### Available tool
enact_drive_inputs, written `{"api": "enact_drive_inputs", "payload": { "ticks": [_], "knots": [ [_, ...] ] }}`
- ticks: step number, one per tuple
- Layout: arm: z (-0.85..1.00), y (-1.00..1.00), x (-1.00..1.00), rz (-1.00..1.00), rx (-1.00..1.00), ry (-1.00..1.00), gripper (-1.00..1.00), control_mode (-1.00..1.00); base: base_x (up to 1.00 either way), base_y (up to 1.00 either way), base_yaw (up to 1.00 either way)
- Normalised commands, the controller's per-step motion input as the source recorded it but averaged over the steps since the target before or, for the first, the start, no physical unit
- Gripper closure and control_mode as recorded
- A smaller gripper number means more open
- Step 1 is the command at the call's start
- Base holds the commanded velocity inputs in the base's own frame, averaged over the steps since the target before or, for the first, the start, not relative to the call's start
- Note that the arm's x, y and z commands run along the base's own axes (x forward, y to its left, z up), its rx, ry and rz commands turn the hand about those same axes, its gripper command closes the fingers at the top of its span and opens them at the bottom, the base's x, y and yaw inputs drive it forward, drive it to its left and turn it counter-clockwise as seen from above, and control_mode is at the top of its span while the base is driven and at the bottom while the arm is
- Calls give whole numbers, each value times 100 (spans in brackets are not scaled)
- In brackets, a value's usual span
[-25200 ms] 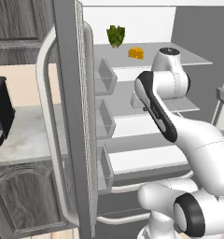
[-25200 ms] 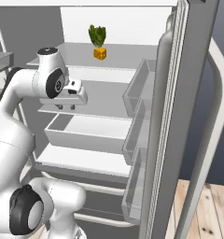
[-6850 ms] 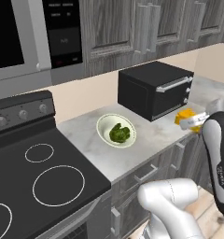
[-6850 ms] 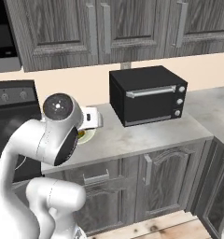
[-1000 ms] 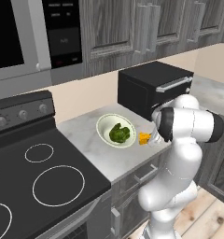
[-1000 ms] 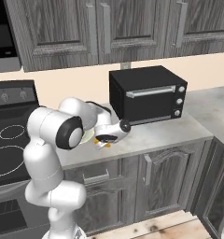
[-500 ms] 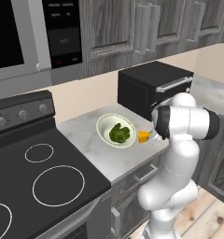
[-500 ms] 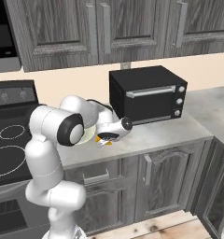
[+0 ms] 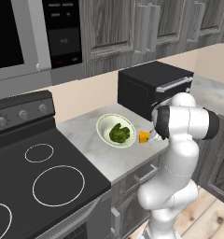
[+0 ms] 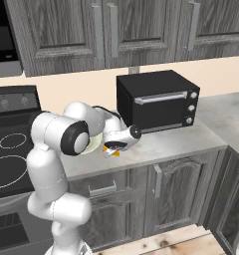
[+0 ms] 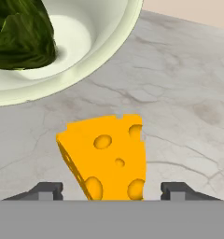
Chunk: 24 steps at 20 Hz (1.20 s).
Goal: Pick the cheese from the fridge and the cheese grater from the cabinet and place them next to the salad bowl.
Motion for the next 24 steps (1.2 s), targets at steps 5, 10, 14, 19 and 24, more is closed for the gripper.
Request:
{"api": "enact_drive_inputs", "payload": {
  "ticks": [5,10,14,19,24],
  "knots": [
    [18,-15,-14,-9,1,-7,-100,-100,0,0,0],
    [48,-1,-49,-16,1,-12,-100,-100,0,0,0],
    [77,0,-62,-19,0,-2,-100,-100,0,0,0],
    [92,3,-53,-21,0,10,-100,-100,0,0,0],
    [100,18,-29,-22,0,16,-100,-100,0,0,0]
  ]
}}
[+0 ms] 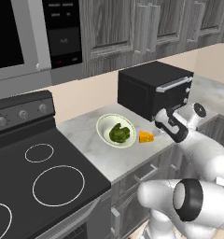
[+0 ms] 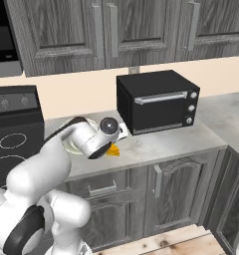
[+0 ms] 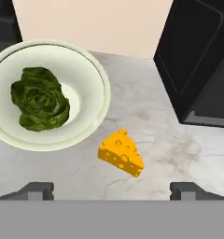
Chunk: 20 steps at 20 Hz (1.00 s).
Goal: Pick the cheese from the fridge and the cheese grater from the cabinet and place them next to the salad bowl.
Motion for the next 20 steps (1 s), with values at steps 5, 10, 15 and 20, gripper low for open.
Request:
{"api": "enact_drive_inputs", "payload": {
  "ticks": [5,10,15,20],
  "knots": [
    [100,6,-46,-24,0,9,-100,-100,0,0,0],
    [65,0,-98,-23,7,-9,-100,-100,0,0,0],
    [63,24,-100,-6,6,-29,-100,-100,0,0,0],
    [91,43,-100,0,1,-30,-100,-100,0,0,0]
  ]
}}
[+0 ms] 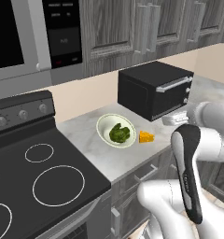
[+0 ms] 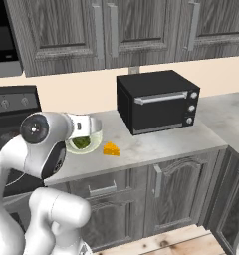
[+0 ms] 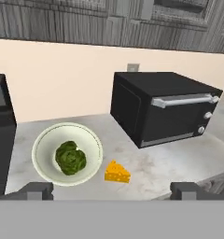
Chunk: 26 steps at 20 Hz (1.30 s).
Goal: Pick the cheese from the fridge and the cheese grater from the cabinet and place them next to the salad bowl.
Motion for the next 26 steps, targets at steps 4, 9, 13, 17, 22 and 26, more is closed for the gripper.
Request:
{"api": "enact_drive_inputs", "payload": {
  "ticks": [4,9,13,17,22,26],
  "knots": [
    [92,53,-100,0,0,-12,-100,-100,0,0,0],
    [63,23,-100,0,0,0,-100,-100,0,0,0],
    [10,3,-100,0,0,4,-100,-100,0,0,0],
    [15,14,-92,0,-1,18,-100,-100,0,0,0],
    [7,31,-3,-1,-10,33,-100,-100,0,0,0],
    [-1,12,5,-8,-1,4,-100,-100,0,0,0]
  ]
}}
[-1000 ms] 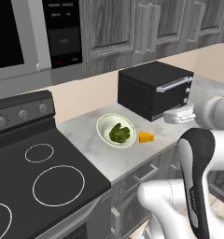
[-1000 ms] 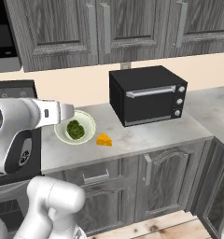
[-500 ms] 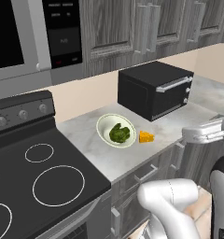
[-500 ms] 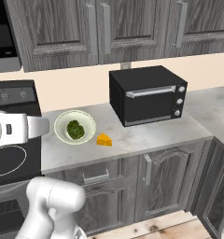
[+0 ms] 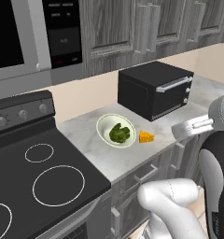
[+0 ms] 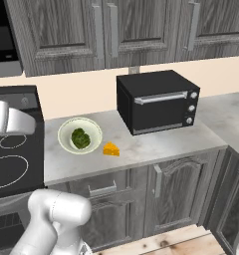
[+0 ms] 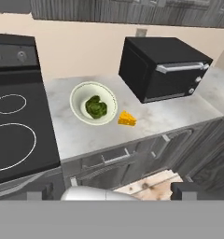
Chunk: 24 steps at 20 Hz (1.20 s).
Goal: Pick the cheese from the fridge and the cheese grater from the cabinet and place them next to the salad bowl.
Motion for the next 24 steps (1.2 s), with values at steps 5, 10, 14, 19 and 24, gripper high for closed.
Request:
{"api": "enact_drive_inputs", "payload": {
  "ticks": [5,10,14,19,24],
  "knots": [
    [0,0,0,0,0,0,-100,-100,0,0,0],
    [0,0,0,0,0,0,-100,-100,0,0,0],
    [0,0,0,0,0,0,-100,100,-2,0,0],
    [0,0,0,0,0,0,-100,100,-79,0,0],
    [0,0,0,0,0,0,-100,100,-100,23,3]
  ]
}}
